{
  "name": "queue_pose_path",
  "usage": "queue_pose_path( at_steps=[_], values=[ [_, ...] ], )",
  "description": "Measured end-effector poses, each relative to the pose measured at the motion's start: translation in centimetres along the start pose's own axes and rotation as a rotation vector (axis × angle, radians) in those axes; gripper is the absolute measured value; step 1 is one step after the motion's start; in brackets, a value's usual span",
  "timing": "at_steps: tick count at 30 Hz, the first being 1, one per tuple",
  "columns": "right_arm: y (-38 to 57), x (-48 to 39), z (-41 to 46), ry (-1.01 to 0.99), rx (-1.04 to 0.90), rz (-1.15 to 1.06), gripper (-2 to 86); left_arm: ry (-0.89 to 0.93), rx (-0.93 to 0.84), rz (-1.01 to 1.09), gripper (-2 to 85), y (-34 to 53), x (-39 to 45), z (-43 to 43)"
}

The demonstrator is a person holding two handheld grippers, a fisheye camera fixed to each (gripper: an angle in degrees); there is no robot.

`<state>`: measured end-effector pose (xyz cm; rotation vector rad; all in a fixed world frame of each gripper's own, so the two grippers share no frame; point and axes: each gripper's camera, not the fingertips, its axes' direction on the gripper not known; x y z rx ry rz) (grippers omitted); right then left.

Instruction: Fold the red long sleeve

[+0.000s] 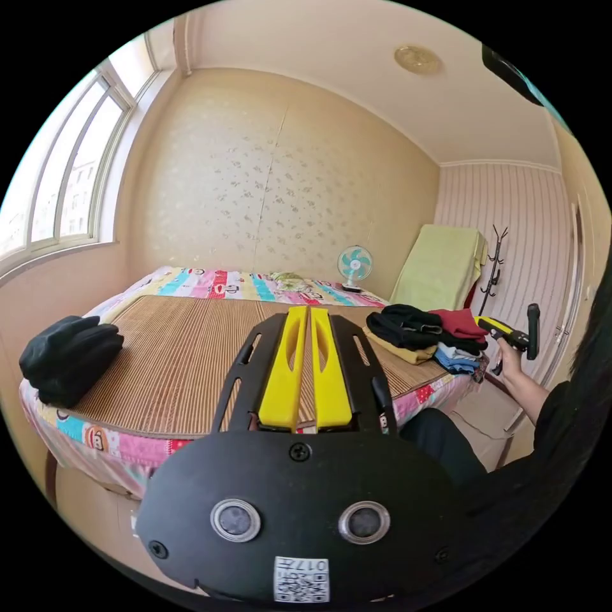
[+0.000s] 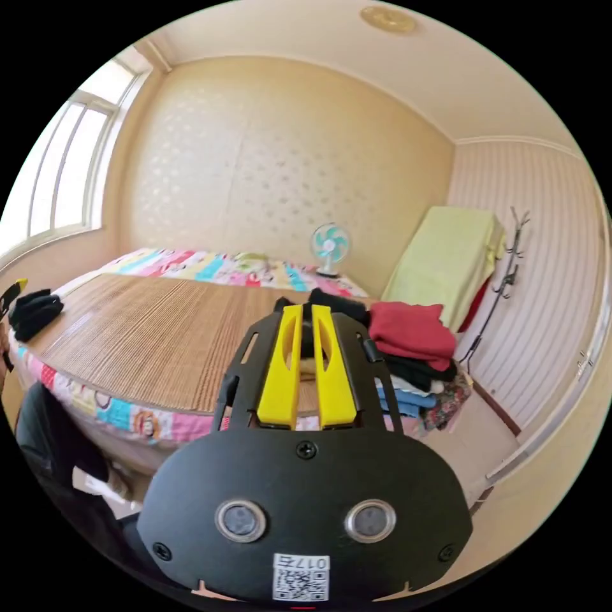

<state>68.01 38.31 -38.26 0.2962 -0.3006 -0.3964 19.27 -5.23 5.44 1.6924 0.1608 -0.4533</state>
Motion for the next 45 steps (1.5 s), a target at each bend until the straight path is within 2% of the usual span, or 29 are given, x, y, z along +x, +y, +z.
queue_pose_path(
  at_steps=[2, 6, 10, 11, 14, 15, 17, 19, 21, 23, 25, 27, 30, 32, 34, 36, 37, 39, 40, 45],
  values=[
    [2.2, 2.2, -0.1, 0.076, 0.054, 0.026, 7.3, 0.024, 0.037, 0.021, 0.4, -0.6, 2.5, 0.9],
    [2.5, 7.4, 4.1, 0.137, -0.145, 0.167, 10.1, 0.098, -0.006, -0.071, 1.1, -1.6, 4.5, 2.1],
    [2.4, 13.4, 8.3, 0.190, -0.214, 0.413, 9.6, 0.082, -0.100, -0.093, 5.7, -1.9, 3.8, 2.0],
    [2.8, 15.2, 10.2, 0.168, -0.263, 0.497, 8.3, 0.075, -0.109, -0.101, 6.4, -2.0, 3.6, 1.9],
    [3.5, 17.6, 15.5, -0.064, -0.477, 0.663, 2.5, 0.095, -0.150, -0.203, 8.2, -2.1, 1.8, 1.4],
    [1.7, 16.7, 14.9, -0.170, -0.353, 0.652, 0.6, 0.131, -0.150, -0.251, 8.3, -2.2, 1.0, 1.1],
    [-3.3, 13.7, 12.3, -0.251, -0.106, 0.552, -0.2, 0.194, -0.137, -0.296, 8.3, -2.4, -0.1, 0.7],
    [-9.8, 9.5, 11.2, -0.366, -0.046, 0.404, -0.4, 0.208, -0.129, -0.308, 8.2, -3.3, -0.8, 0.3],
    [-17.3, 0.9, 9.6, -0.479, 0.011, 0.182, -0.4, 0.191, -0.132, -0.286, 8.1, -4.2, -0.8, -0.1],
    [-20.7, -6.3, 6.7, -0.476, 0.064, 0.005, 0.1, 0.193, -0.141, -0.254, 6.8, -5.2, -0.8, -0.4],
    [-22.1, -12.6, 2.8, -0.594, 0.144, -0.122, 1.0, 0.193, -0.158, -0.229, 6.3, -6.2, -1.1, -0.9],
    [-21.4, -20.1, -2.1, -0.901, 0.188, -0.268, 1.5, 0.183, -0.151, -0.252, 6.4, -6.6, -2.0, -1.6],
    [-16.8, -28.9, -6.0, -1.224, 0.058, -0.349, 1.5, 0.186, -0.146, -0.339, 6.9, -6.7, -4.9, -2.9],
    [-11.8, -33.5, -7.3, -1.328, -0.033, -0.334, 1.1, 0.173, -0.159, -0.406, 8.2, -6.5, -7.1, -3.5],
    [-5.6, -38.1, -7.5, -1.338, -0.196, -0.380, 0.4, 0.143, -0.196, -0.506, 8.8, -5.9, -10.5, -4.1],
    [3.4, -42.9, -5.2, -1.255, -0.567, -0.380, -0.5, 0.112, -0.242, -0.568, 9.1, -5.3, -12.8, -3.9],
    [5.5, -43.7, -4.6, -1.245, -0.653, -0.382, -0.6, 0.095, -0.274, -0.600, 9.2, -4.8, -14.3, -3.6],
    [10.9, -43.9, -4.3, -1.369, -0.858, -0.274, -0.7, 0.073, -0.317, -0.625, 9.6, -4.4, -16.2, -2.6],
    [11.3, -43.5, -4.8, -1.380, -0.862, -0.253, -0.8, 0.053, -0.349, -0.634, 9.9, -4.3, -17.4, -1.6],
    [8.2, -41.2, -8.7, -1.374, -0.737, -0.555, -0.8, -0.011, -0.476, -0.607, 10.7, -5.5, -21.9, 5.0]
  ],
)
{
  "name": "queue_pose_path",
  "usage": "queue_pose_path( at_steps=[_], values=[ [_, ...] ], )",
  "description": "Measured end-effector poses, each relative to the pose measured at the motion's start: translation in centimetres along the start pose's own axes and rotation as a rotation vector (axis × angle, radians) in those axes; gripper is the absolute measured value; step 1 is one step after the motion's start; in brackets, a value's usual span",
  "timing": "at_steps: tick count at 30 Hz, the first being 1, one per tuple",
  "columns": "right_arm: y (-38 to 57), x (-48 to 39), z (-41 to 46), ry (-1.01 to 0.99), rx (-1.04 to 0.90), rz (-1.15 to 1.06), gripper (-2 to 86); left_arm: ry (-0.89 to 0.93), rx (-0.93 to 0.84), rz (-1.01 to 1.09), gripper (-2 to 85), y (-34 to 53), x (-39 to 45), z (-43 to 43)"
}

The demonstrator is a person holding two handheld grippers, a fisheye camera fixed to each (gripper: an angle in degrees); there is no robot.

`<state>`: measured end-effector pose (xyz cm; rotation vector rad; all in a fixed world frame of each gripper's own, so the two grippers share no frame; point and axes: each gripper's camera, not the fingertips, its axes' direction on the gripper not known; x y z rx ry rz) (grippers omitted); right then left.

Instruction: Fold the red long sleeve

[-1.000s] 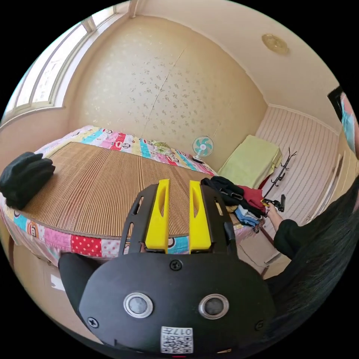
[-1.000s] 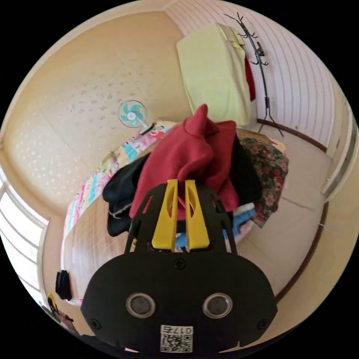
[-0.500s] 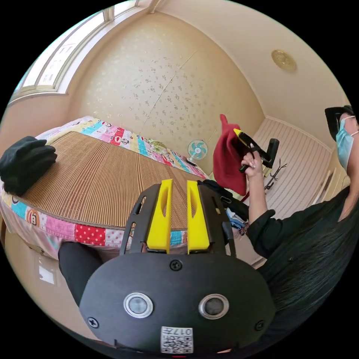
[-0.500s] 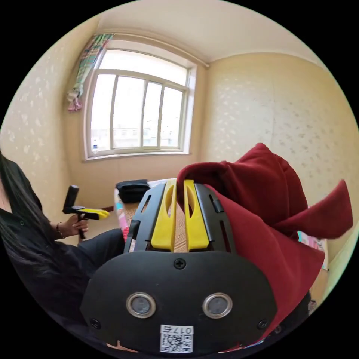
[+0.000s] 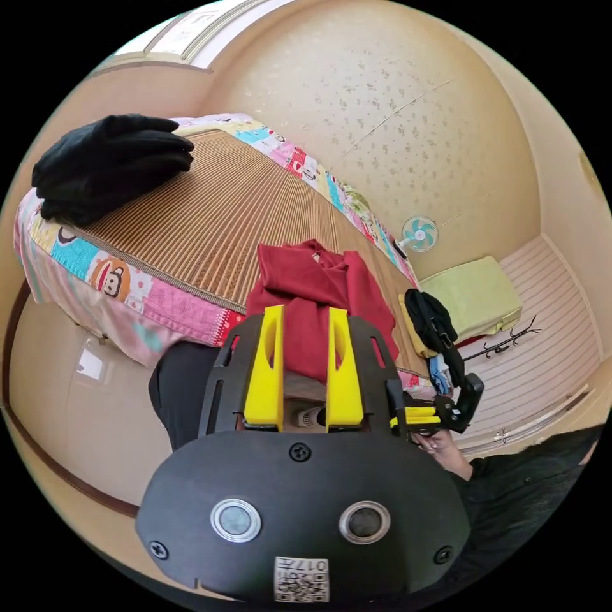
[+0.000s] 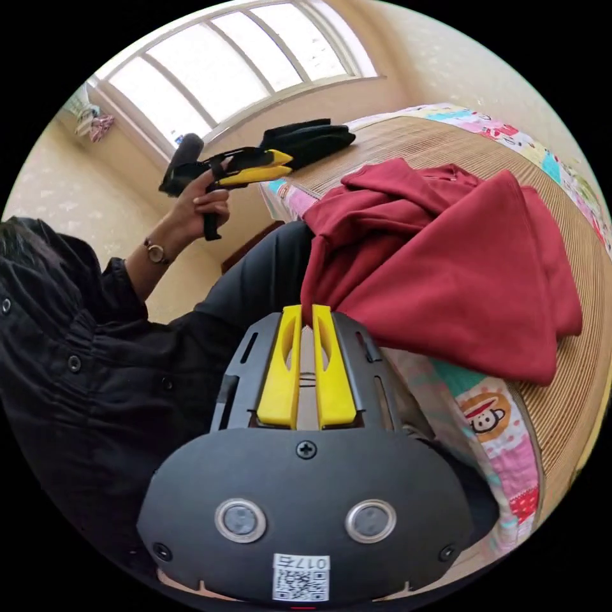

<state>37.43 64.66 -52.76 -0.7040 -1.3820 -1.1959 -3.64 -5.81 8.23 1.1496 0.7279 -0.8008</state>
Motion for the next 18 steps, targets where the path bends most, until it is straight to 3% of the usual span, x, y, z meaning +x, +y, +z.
queue_pose_path(
  at_steps=[4, 10, 14, 18],
  values=[
    [-0.3, 2.6, -4.1, -0.019, 0.119, 0.105, -0.8, -0.134, -0.101, -0.056, 10.9, -5.2, -1.8, 4.8],
    [0.1, 5.8, -8.6, -0.196, 0.321, 0.190, -0.5, -0.219, -0.128, -0.074, 12.7, -5.7, -2.1, 6.6],
    [-2.3, 8.5, -9.1, -0.106, 0.295, 0.231, 1.9, -0.163, -0.197, -0.089, 10.2, -5.7, -0.2, 6.8],
    [-14.7, 11.9, -10.7, 0.127, 0.166, 0.109, 7.1, -0.133, -0.224, -0.121, 9.6, -5.5, 0.6, 5.7]
  ],
)
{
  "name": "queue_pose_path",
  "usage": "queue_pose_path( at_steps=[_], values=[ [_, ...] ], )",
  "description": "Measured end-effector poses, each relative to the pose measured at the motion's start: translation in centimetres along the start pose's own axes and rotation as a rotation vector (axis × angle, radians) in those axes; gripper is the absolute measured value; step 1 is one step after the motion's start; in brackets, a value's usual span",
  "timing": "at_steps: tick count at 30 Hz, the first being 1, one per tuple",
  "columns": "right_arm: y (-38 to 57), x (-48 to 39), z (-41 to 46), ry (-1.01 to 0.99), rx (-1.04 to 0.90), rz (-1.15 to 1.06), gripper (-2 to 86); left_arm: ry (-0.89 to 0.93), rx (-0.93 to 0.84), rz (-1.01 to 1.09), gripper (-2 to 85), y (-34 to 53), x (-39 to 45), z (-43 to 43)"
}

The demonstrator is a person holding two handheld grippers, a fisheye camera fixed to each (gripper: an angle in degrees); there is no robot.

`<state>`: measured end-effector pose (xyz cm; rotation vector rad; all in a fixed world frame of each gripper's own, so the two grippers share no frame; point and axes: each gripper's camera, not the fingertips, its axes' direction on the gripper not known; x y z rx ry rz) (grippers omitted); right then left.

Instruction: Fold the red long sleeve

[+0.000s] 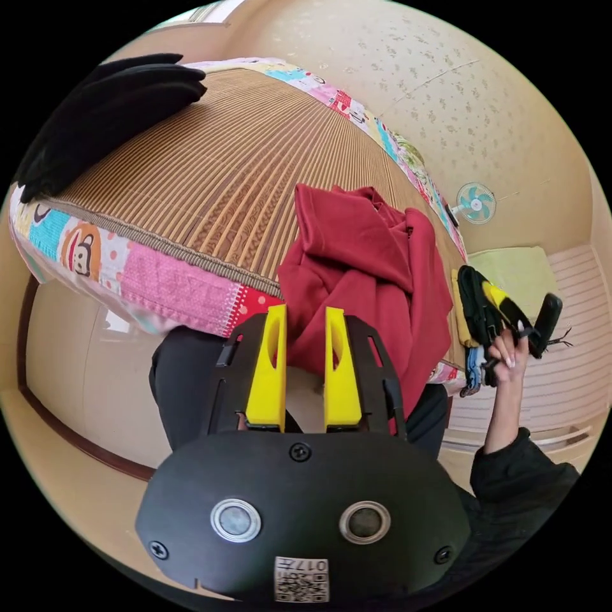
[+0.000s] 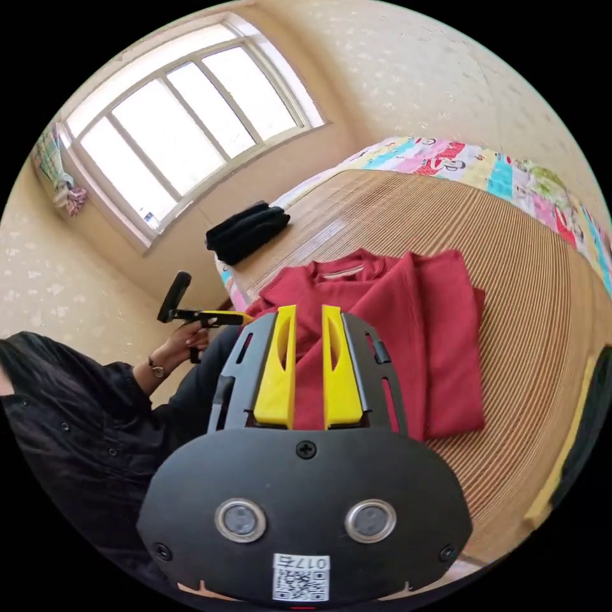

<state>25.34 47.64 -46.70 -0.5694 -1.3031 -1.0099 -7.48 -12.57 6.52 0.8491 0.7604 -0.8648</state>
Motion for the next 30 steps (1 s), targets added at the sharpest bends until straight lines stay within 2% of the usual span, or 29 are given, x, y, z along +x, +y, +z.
queue_pose_path(
  at_steps=[3, 4, 6, 8, 11, 13, 17, 19, 23, 27, 30],
  values=[
    [-9.7, 1.2, 4.5, 0.231, -0.171, -0.114, 8.7, 0.060, 0.016, -0.035, 9.4, 0.6, -0.4, -0.9],
    [-11.3, 1.6, 5.7, 0.271, -0.212, -0.123, 9.0, 0.067, 0.022, -0.035, 9.0, 0.8, -0.3, -1.4],
    [-16.3, 3.8, 11.4, 0.327, -0.414, -0.144, 10.6, 0.079, 0.031, -0.055, 8.2, 1.2, -0.1, -2.2],
    [-18.1, 5.5, 16.0, 0.322, -0.583, -0.158, 12.2, 0.074, 0.037, -0.065, 6.9, 1.6, 0.3, -3.0],
    [-17.9, 7.1, 21.9, 0.481, -0.773, -0.206, 11.2, 0.056, 0.060, -0.093, 3.8, 2.8, 0.9, -4.8],
    [-17.7, 6.9, 22.5, 0.343, -0.771, -0.216, 8.2, 0.099, 0.094, -0.103, 3.0, 4.1, 1.2, -6.2],
    [-15.6, 5.1, 21.7, 0.346, -0.800, -0.222, 4.1, 0.193, 0.145, -0.079, 0.9, 6.3, 1.4, -8.8],
    [-14.2, 3.0, 18.7, 0.425, -0.642, -0.251, 3.6, 0.347, 0.209, -0.101, -0.2, 7.6, 1.1, -11.4],
    [-8.9, -2.2, 5.8, 0.505, -0.160, -0.151, 2.9, 0.479, 0.309, -0.043, -0.6, 9.0, 3.2, -17.2],
    [-0.6, -9.2, -7.3, 0.608, 0.292, -0.075, 2.6, 0.557, 0.520, 0.169, -0.7, 11.3, 8.8, -26.3],
    [5.0, -14.0, -15.5, 0.552, 0.579, -0.072, 2.7, 0.639, 0.681, 0.325, -0.8, 13.3, 12.8, -33.1]
  ],
)
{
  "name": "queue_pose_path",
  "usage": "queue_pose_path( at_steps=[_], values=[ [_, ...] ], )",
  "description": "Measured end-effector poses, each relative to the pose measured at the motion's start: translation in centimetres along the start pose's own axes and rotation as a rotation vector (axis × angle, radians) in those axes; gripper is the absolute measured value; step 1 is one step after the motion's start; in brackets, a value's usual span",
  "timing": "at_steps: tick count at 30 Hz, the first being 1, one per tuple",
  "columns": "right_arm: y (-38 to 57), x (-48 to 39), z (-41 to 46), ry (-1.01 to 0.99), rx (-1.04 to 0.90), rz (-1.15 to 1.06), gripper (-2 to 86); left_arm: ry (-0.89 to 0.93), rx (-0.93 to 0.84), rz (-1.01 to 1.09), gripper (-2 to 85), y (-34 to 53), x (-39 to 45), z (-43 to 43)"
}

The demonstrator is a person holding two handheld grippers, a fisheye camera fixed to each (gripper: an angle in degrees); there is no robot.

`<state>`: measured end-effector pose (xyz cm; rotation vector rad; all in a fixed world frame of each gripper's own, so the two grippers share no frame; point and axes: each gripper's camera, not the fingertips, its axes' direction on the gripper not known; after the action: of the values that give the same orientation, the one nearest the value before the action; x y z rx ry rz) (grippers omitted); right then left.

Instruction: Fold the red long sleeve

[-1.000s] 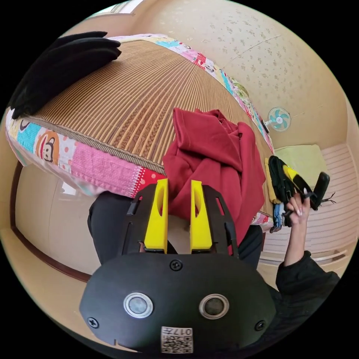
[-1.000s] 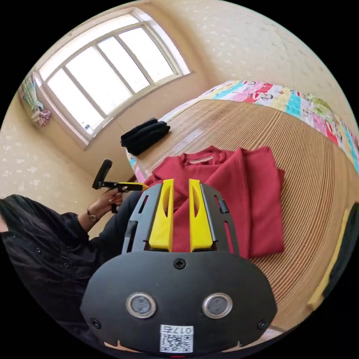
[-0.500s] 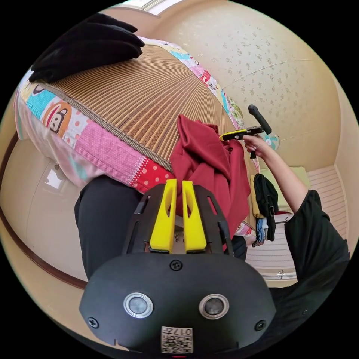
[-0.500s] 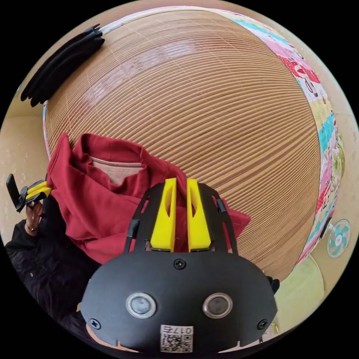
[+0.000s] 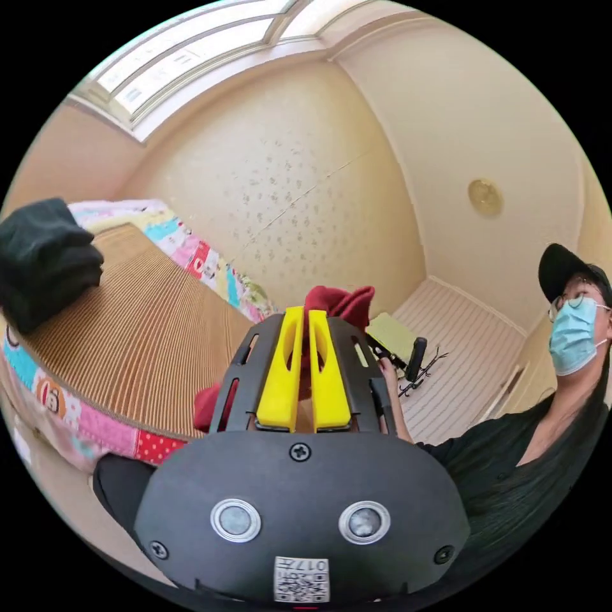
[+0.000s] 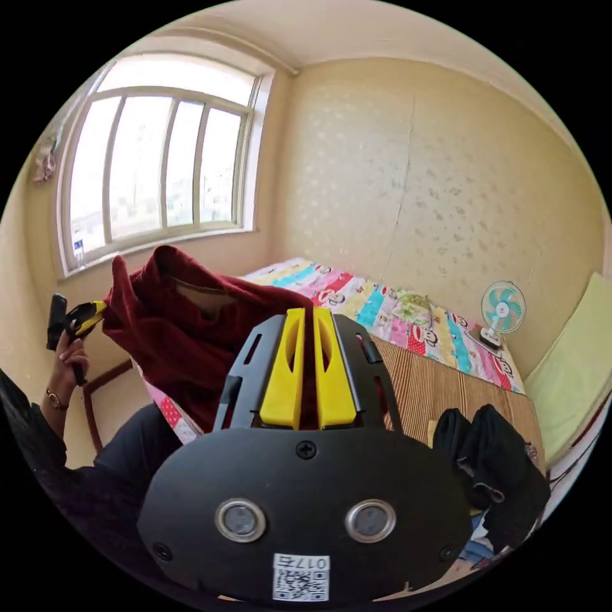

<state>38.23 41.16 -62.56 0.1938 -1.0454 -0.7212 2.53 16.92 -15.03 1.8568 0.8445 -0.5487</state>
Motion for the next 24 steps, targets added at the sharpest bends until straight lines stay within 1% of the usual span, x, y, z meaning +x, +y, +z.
queue_pose_path(
  at_steps=[1, 3, 4, 6, 8, 10, 12, 13, 15, 17, 19, 20, 21, 22, 23, 24],
  values=[
    [0.0, 0.1, -2.1, -0.015, 0.060, 0.008, 2.7, 0.042, 0.036, 0.068, -0.8, -1.2, 2.7, -0.9],
    [-0.1, 0.1, -8.9, -0.043, 0.255, 0.029, 2.8, 0.080, 0.044, 0.157, -0.8, -2.7, 6.3, -1.5],
    [-0.2, 0.0, -10.0, -0.037, 0.276, 0.023, 2.8, 0.078, 0.051, 0.188, -0.8, -3.3, 8.3, -1.5],
    [-0.7, -0.3, -12.6, 0.067, 0.298, 0.048, 2.8, 0.070, 0.066, 0.213, -0.8, -3.8, 10.7, -1.1],
    [-0.3, -0.6, -14.2, 0.060, 0.334, 0.091, 2.8, 0.122, 0.097, 0.200, -0.8, -3.5, 12.5, -0.7],
    [0.8, -1.0, -16.7, 0.044, 0.441, 0.149, 2.8, 0.207, 0.193, 0.237, -0.8, -2.2, 15.3, -1.4],
    [2.3, -1.9, -20.5, 0.025, 0.587, 0.185, 2.8, 0.194, 0.266, 0.280, -0.8, -1.0, 17.5, -2.3],
    [2.5, -2.2, -21.2, 0.022, 0.612, 0.184, 2.8, 0.154, 0.299, 0.317, -0.8, -0.3, 19.0, -2.7],
    [2.1, -3.0, -22.9, 0.078, 0.656, 0.183, 2.9, 0.086, 0.325, 0.369, -0.8, 0.1, 20.8, -2.5],
    [0.5, -2.7, -22.4, 0.117, 0.624, 0.157, 3.0, -0.025, 0.297, 0.397, -0.6, -0.5, 21.9, -0.8],
    [-2.1, -1.3, -19.8, 0.170, 0.524, 0.126, 3.2, -0.175, 0.227, 0.419, -0.2, -2.5, 20.9, 4.0],
    [-4.3, 0.6, -16.7, 0.195, 0.432, 0.111, 3.4, -0.201, 0.203, 0.415, 0.0, -3.2, 20.1, 5.6],
    [-6.5, 3.1, -12.2, 0.201, 0.335, 0.110, 3.6, -0.244, 0.143, 0.386, 0.5, -5.0, 17.6, 9.6],
    [-7.6, 4.6, -9.4, 0.196, 0.281, 0.109, 3.8, -0.292, 0.054, 0.341, 1.5, -7.1, 14.2, 14.4],
    [-9.1, 7.6, -3.5, 0.186, 0.196, 0.113, 4.2, -0.328, 0.003, 0.316, 2.3, -8.1, 12.2, 17.0],
    [-9.4, 10.7, 2.7, 0.140, 0.114, 0.146, 4.7, -0.399, -0.089, 0.286, 4.2, -9.8, 7.7, 21.9]
  ],
)
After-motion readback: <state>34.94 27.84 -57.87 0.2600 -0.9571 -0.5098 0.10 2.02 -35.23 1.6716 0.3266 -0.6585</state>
